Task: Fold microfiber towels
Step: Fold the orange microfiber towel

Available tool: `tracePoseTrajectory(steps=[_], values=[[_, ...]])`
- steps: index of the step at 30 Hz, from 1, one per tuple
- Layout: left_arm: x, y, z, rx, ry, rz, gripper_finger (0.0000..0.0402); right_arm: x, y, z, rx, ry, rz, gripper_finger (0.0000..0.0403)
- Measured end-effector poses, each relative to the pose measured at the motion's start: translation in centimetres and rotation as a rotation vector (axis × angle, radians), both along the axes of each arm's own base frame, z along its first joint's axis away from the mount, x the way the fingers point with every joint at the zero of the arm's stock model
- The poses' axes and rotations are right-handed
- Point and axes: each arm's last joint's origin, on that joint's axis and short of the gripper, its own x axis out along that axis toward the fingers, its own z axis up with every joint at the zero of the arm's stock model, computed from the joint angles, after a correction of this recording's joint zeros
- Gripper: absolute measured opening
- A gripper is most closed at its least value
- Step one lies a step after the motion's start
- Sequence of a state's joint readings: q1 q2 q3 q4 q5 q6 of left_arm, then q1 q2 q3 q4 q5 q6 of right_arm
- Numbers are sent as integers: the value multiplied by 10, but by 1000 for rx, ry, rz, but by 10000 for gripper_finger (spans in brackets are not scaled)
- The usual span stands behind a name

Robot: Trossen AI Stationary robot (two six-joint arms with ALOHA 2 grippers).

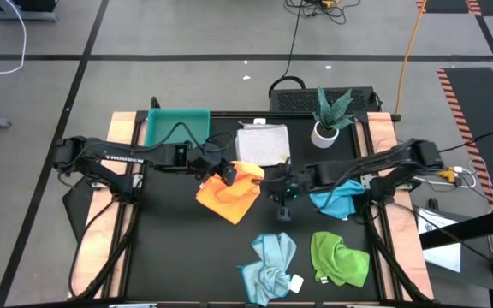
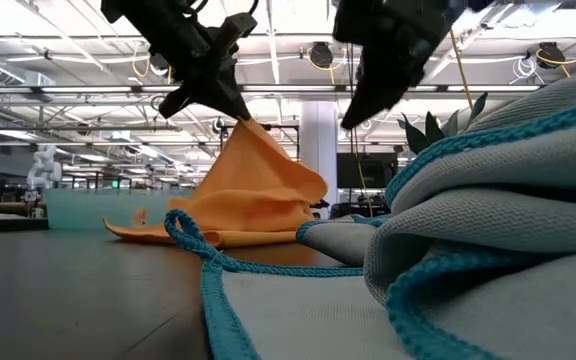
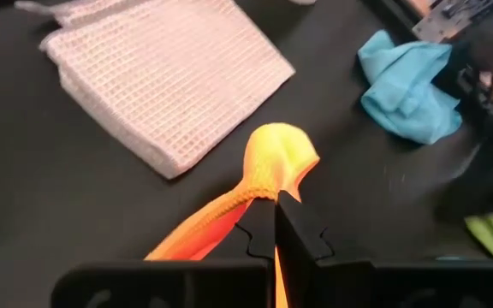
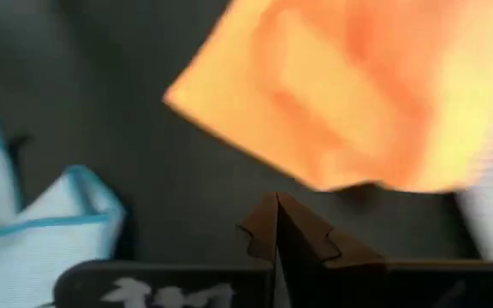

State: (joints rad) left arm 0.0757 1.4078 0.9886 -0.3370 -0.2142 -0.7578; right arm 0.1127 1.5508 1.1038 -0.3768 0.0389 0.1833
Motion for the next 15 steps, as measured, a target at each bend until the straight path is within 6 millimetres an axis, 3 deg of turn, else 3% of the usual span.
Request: tracePoseTrajectory(steps=[7,15], values=[[-1,0,-1,-3,11,-1,1,41,13,-29,340,-133,51,41],[-1,0,-1,-12,11,-16,0,62,19,-63,423,-163,-7,81]])
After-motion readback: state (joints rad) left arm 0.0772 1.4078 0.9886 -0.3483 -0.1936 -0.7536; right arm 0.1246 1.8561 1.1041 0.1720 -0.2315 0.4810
